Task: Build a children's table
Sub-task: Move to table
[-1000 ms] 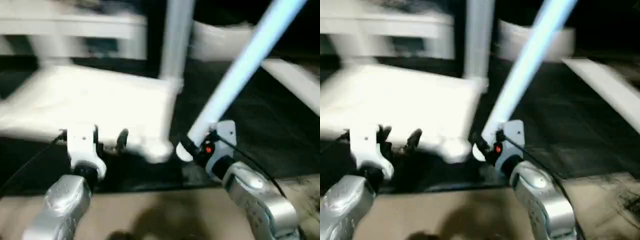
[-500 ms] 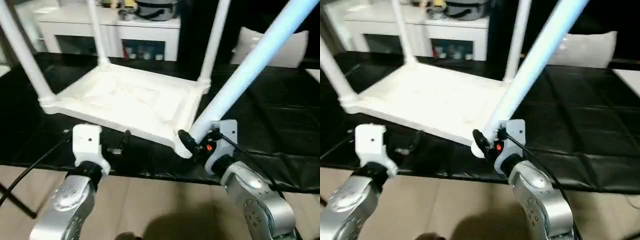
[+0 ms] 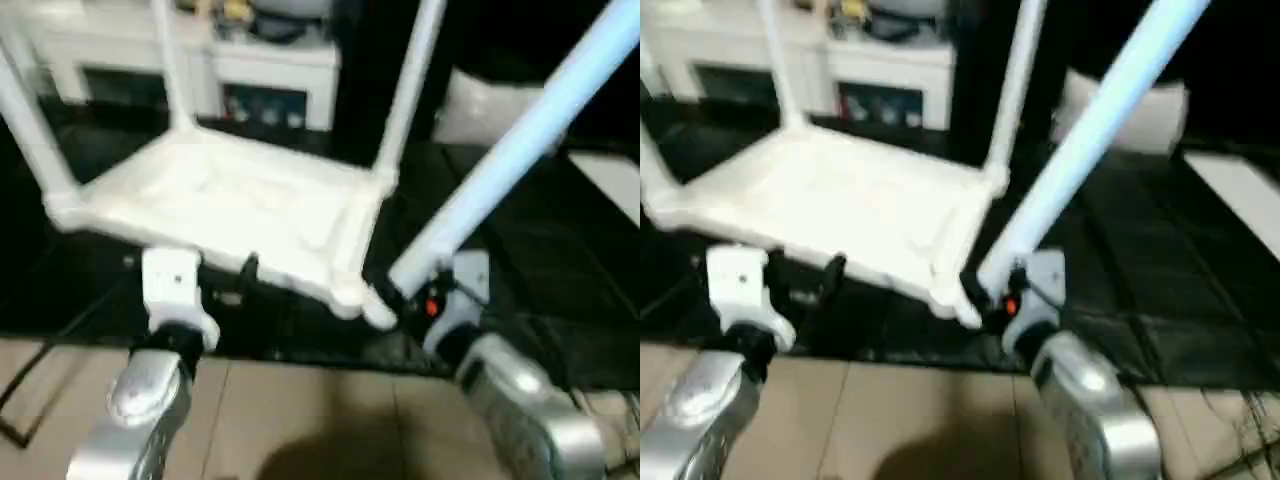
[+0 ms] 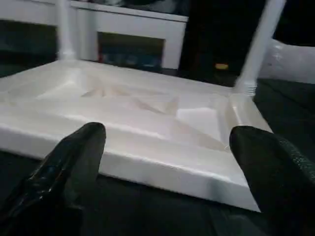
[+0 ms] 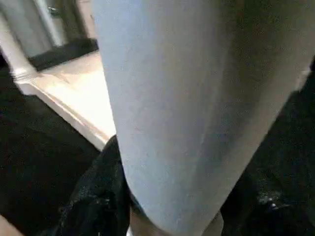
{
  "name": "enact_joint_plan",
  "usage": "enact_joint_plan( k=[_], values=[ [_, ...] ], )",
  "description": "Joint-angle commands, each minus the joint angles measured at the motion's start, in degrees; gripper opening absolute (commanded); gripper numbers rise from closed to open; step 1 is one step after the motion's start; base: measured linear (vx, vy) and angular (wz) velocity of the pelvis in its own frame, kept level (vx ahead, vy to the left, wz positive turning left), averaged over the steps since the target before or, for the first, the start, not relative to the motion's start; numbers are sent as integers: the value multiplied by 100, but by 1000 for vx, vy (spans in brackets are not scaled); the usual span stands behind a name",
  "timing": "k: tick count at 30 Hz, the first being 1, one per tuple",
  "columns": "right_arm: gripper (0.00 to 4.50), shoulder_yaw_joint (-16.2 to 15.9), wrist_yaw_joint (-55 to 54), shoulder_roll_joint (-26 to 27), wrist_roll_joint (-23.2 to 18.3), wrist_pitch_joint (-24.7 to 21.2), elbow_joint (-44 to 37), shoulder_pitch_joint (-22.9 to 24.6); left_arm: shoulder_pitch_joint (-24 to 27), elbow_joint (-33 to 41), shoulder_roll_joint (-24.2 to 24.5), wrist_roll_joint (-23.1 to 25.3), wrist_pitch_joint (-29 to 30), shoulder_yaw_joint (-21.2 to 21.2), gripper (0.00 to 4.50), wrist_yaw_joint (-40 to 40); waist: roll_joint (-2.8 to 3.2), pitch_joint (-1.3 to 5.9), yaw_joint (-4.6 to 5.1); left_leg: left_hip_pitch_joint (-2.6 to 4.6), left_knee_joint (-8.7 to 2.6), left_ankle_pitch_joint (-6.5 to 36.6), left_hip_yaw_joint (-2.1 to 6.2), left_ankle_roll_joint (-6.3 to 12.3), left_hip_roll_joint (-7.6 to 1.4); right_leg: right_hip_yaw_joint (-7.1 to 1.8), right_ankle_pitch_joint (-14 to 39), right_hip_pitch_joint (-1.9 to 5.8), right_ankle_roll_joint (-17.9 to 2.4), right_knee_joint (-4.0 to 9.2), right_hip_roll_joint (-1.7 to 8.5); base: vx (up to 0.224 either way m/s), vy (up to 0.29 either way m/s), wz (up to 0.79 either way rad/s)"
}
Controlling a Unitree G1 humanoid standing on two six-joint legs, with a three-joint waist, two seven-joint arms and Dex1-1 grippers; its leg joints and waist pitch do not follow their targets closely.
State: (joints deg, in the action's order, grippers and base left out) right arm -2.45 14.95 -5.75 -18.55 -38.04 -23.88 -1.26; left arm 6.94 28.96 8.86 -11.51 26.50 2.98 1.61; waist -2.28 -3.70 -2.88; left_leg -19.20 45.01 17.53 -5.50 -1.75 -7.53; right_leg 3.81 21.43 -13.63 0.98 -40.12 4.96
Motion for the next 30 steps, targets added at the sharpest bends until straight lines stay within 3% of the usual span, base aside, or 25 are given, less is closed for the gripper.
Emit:
enact_joint_plan(
  k=[1,2,3,4,5,6,7,8,10,11,12,13,15,17,18,19,20,21,22,23,24,25,26,28,30],
  values=[
    [193,23,10,13,-8,62,-15,-91,-179,-12,58,11,-36,-18,450,65,-67,72,-94,-357,-114,301,224,180,-166,-931,4827,297,-990,1444,1023,160,56,4],
    [193,39,2,-1,-30,89,-21,-115,-224,-50,96,40,-21,21,450,121,67,139,-152,39,-650,704,102,166,-248,-546,3660,175,-1201,1283,583,160,56,4],
    [193,49,5,-8,-48,101,-23,-120,-234,-63,117,68,-16,48,450,143,165,234,-131,231,-944,861,57,143,-270,-339,2938,144,-1261,1150,317,82,54,31],
    [193,53,11,-16,-61,114,-23,-132,-245,-56,155,110,6,84,450,183,388,211,163,696,-1619,2159,621,128,-683,-78,1424,-420,-887,347,-265,95,43,20],
    [193,50,16,-20,-63,121,-22,-137,-246,-43,174,132,19,100,450,203,412,487,375,1061,-1586,1975,995,1219,-913,-60,85,-816,-52,-211,-135,95,43,20],
    [193,50,16,-20,-63,121,-22,-137,-246,-43,174,132,19,100,450,203,412,487,375,1061,-1586,1975,995,1219,-913,-60,85,-816,-52,-211,-135,165,13,4],
    [193,12,29,-31,-33,148,-20,-124,-233,-26,174,124,33,109,450,217,411,462,421,925,-1544,1210,790,1957,-804,-32,-495,-1085,200,-316,-60,167,-1,4],
    [193,-29,14,-28,10,171,-14,-112,-239,-27,173,80,26,104,450,253,392,441,448,869,-1573,1004,691,2066,-766,-28,-688,-1142,161,-315,-44,245,-23,5],
    [193,-85,-56,-31,96,171,-37,-87,-264,-38,220,50,-3,123,450,371,189,371,472,560,-1597,1022,155,1768,-356,-126,-1228,-893,-315,306,57,152,-47,1],
    [193,-89,-87,-31,117,149,-48,-83,-274,-44,234,47,-10,130,450,403,-130,264,316,210,-1279,1588,-151,1298,72,-616,990,-404,-368,971,323,74,-46,-2],
    [193,-87,-151,-33,163,116,-64,-70,-286,-48,248,39,-3,136,450,438,-187,383,212,226,-674,1204,-173,1088,264,-956,2656,-237,-446,1250,585,167,-92,1],
    [193,-83,-192,-32,195,95,-72,-62,-295,-53,253,32,3,138,450,460,-187,510,136,-110,-228,367,29,674,186,-1268,3411,186,-999,1250,916,212,-56,3],
    [193,-59,-223,-47,229,100,-70,-42,-299,-51,239,17,2,146,450,469,-122,438,39,-448,-130,-174,160,339,124,-1246,1722,278,-1608,1101,771,212,-38,5],
    [193,56,-270,-37,182,85,-64,-1,-311,-39,237,-22,-7,195,450,520,107,309,16,-383,-645,-815,111,274,-87,-605,1339,38,-2022,1208,436,178,-4,6],
    [193,66,-225,-74,144,129,-103,4,-307,-17,258,-37,11,241,450,584,333,374,67,78,-946,-514,3,-140,-173,-718,1620,-257,-1651,1172,1,133,53,-4],
    [193,54,-183,-98,128,167,-134,1,-300,-9,253,-39,12,250,450,594,578,326,128,633,-1384,1165,273,-707,-673,-340,1325,-708,-752,617,-365,159,88,-38],
    [193,47,-157,-108,124,191,-155,2,-297,-6,244,-36,11,251,450,605,455,349,138,740,-1820,2356,506,-754,-1369,-266,646,-838,-247,-141,-150,159,88,-38],
    [193,19,-145,-131,141,189,-208,3,-279,6,252,-52,15,253,450,639,464,374,109,778,-1833,2453,406,-758,-1386,-198,301,-900,-126,-220,-74,203,52,-64],
    [193,42,-127,-44,-35,55,-291,20,-262,26,296,-123,25,259,450,760,349,397,169,564,-1758,1451,544,73,-1085,-107,-534,-896,60,-237,-10,175,8,-27],
    [193,45,-124,-16,-78,26,-316,34,-249,30,306,-144,19,261,450,798,329,466,269,720,-1379,-142,220,1021,-811,-139,-1526,-1226,-95,77,136,175,8,-27],
    [193,51,-128,24,-112,31,-336,57,-248,29,335,-185,39,265,450,865,198,504,328,565,-1150,-899,86,1261,-595,-244,-2131,-1124,-204,322,248,171,-26,-5],
    [193,50,-134,40,-115,39,-348,65,-251,30,351,-207,54,263,450,897,-67,665,191,-137,-780,-1669,-197,1102,62,-643,-3775,-378,-456,462,356,163,-51,4],
    [193,22,-124,55,-117,39,-339,64,-270,32,358,-371,61,218,450,1030,-134,674,130,-450,-798,-1777,-51,773,-49,-921,-6551,-113,-815,314,674,163,-51,4],
    [193,-11,-94,57,-114,56,-310,46,-309,18,406,-448,51,176,450,1147,-46,679,81,-390,-988,-2038,-78,193,-21,-676,-8322,-124,-773,126,193,104,-52,10],
    [193,22,-67,151,-250,28,-275,-16,-382,-4,589,-646,48,159,450,1525,115,641,80,-174,-1018,-2179,-86,-101,-91,-565,-7056,-271,-729,236,-12,42,-20,4]
  ],
)
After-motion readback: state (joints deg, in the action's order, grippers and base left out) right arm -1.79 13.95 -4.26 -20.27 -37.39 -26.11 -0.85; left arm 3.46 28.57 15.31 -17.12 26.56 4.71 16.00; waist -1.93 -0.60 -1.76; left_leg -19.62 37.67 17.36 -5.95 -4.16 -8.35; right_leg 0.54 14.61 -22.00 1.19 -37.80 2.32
